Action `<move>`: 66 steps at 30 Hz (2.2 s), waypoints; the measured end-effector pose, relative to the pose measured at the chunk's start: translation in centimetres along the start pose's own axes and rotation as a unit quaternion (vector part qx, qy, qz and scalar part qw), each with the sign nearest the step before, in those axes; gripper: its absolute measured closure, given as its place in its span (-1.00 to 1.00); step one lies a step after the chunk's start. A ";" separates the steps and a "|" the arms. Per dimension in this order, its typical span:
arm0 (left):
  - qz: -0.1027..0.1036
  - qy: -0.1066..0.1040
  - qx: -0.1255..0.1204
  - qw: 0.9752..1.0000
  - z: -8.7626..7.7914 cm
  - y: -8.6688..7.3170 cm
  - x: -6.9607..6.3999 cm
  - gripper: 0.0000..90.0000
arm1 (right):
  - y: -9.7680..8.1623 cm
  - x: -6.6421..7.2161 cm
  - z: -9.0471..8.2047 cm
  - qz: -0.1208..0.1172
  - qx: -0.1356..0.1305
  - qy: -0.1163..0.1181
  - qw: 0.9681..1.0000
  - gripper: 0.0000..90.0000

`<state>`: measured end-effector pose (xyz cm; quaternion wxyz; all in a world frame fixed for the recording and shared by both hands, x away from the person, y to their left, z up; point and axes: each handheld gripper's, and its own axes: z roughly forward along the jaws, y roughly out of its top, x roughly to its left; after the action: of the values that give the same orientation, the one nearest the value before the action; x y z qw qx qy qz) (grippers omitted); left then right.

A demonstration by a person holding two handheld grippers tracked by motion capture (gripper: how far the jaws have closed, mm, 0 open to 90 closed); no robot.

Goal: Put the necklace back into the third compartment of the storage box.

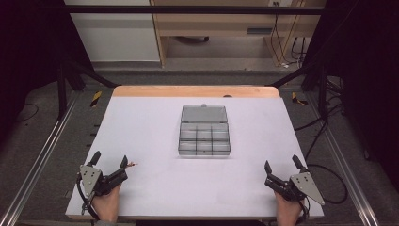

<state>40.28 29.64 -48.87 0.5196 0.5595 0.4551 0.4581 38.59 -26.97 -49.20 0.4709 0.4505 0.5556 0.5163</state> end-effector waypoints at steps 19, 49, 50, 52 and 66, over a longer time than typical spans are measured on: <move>0.002 -0.034 0.018 0.999 0.5 0.4 0.3 -0.91 | 0.0 0.0 0.0 0.000 -0.001 0.000 1.000 -0.89; 0.153 -0.290 0.231 0.916 5.2 9.6 1.8 -0.65 | 0.0 0.0 0.0 -0.001 0.000 0.001 1.000 -0.89; 0.169 -0.300 0.250 0.905 5.9 10.0 1.4 -0.62 | 0.0 0.0 0.0 0.000 0.000 0.001 1.000 -0.89; 0.178 -0.308 0.260 0.898 6.3 10.2 1.2 -0.62 | 0.0 0.0 0.0 -0.001 0.001 0.001 1.000 -0.89; 0.296 -0.360 0.365 0.806 9.2 10.2 -1.0 -0.49 | 0.0 0.0 0.1 -0.003 0.003 0.005 1.000 -0.89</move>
<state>49.49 26.72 -39.10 0.2424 0.9403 0.1811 0.1556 38.66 -26.92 -49.18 0.4682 0.4479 0.5610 0.5152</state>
